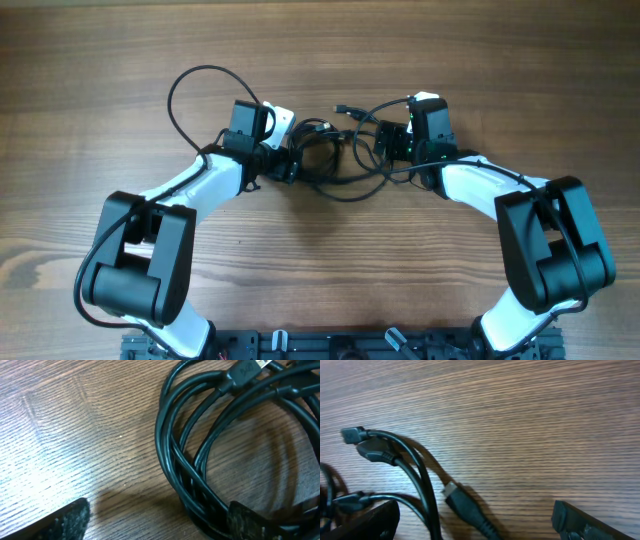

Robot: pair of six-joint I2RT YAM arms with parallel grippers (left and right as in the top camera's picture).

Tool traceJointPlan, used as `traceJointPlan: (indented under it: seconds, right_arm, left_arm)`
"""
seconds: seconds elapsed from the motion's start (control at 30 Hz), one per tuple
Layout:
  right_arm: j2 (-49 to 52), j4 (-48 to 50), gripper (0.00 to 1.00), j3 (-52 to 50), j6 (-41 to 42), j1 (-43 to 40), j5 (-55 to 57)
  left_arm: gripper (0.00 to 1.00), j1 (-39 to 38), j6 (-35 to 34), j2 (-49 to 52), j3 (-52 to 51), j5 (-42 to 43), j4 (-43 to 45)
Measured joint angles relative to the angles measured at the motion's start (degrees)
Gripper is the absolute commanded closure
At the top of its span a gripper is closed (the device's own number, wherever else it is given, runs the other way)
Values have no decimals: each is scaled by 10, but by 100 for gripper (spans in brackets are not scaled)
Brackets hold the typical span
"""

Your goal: Untangle cables

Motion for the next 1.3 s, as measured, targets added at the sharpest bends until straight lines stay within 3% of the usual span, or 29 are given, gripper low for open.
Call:
traceJointPlan:
  seconds: [0.13, 0.27, 0.37, 0.47, 0.53, 0.63, 0.7, 0.8, 0.9, 1.1, 1.3]
  right_arm:
    - [0, 0, 1, 0, -2, 0, -14]
    - [0, -10, 0, 4, -14, 0, -18]
    - [0, -13, 0, 4, -32, 0, -21]
    - [0, -14, 0, 4, -39, 0, -21]
    - [0, -15, 0, 4, -43, 0, -23]
    - [0, -15, 0, 4, -48, 0, -25]
    - [0, -5, 0, 2, -85, -1, -65]
    - [6, 5, 0, -1, -181, 0, -180]
    - [7, -16, 0, 0, -242, 0, -211]
    - [-12, -131, 0, 18, -290, 7, -147]
    - [-23, -215, 1, 29, -268, 11, -32]
  left_arm:
    - [19, 0, 13, 0, 0, 0, -3]
    - [33, 0, 13, 0, 2, 3, -31]
    - [38, -1, 8, 0, 9, 7, -59]
    - [57, -2, -46, 0, 13, 3, -83]
    - [64, -5, -97, 0, 14, 5, -92]
    - [58, -8, -173, -1, 15, 3, -102]
    - [47, -8, -199, -2, 15, -5, -103]
    - [41, -8, -212, -4, 15, -23, -101]
    - [38, -7, -207, -4, 14, -33, -85]
    - [37, -7, -206, -1, 9, -39, -52]
    - [37, -7, -206, 0, 8, -41, -48]
